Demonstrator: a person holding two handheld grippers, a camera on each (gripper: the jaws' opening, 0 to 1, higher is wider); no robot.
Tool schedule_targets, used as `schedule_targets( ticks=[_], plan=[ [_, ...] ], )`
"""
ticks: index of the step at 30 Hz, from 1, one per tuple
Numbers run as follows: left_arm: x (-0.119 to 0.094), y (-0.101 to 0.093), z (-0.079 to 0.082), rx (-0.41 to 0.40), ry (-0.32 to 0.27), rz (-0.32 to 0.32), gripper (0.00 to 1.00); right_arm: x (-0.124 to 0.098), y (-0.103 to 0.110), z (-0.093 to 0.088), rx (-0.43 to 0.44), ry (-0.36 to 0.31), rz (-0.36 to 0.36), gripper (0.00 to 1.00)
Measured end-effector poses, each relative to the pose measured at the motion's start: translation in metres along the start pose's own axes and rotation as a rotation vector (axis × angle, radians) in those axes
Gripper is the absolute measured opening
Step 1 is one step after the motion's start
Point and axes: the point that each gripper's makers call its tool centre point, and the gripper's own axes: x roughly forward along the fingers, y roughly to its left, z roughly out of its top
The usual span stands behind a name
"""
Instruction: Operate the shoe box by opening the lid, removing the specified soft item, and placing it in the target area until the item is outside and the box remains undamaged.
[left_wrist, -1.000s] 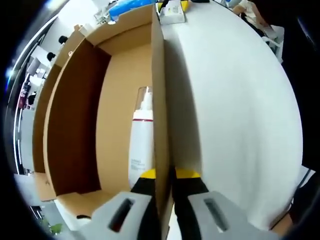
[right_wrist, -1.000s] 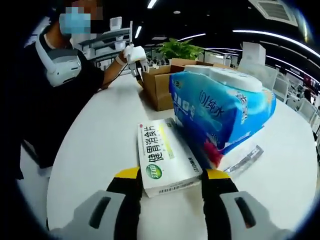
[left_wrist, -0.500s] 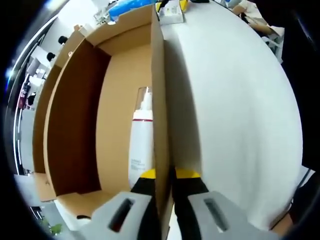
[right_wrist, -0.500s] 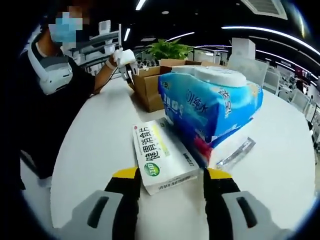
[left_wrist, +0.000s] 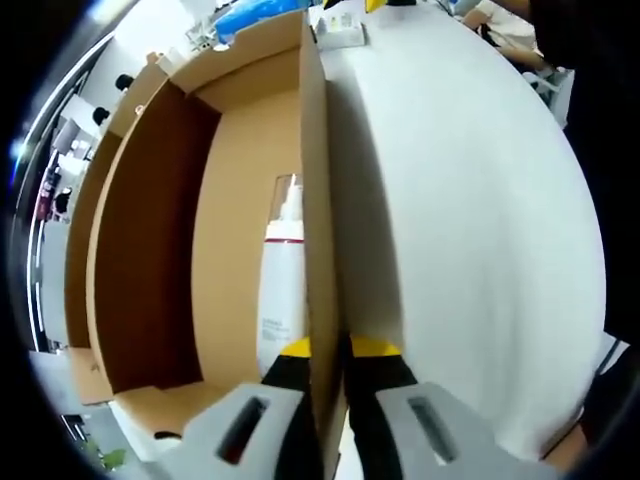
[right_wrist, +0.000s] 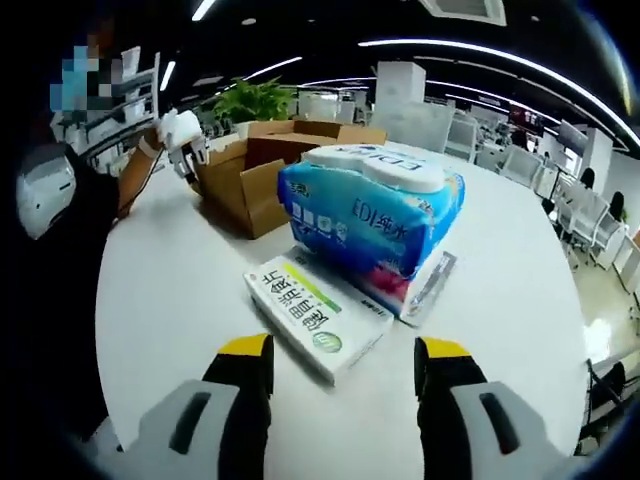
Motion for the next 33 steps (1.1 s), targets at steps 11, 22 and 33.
schedule_targets(
  ticks=[11,22,33],
  plan=[
    [0.0,0.0,-0.001,0.013,-0.001,-0.003,0.04,0.015,0.009,-0.008,0.033,-0.061,-0.039,0.44],
    [0.0,0.001,-0.002,0.013,0.0,0.001,0.04,0.017,0.001,-0.009,0.08,-0.089,-0.028,0.4],
    [-0.001,0.001,-0.002,0.005,-0.001,0.0,0.04,-0.03,0.021,0.046,0.032,-0.105,-0.083,0.47]
  ],
)
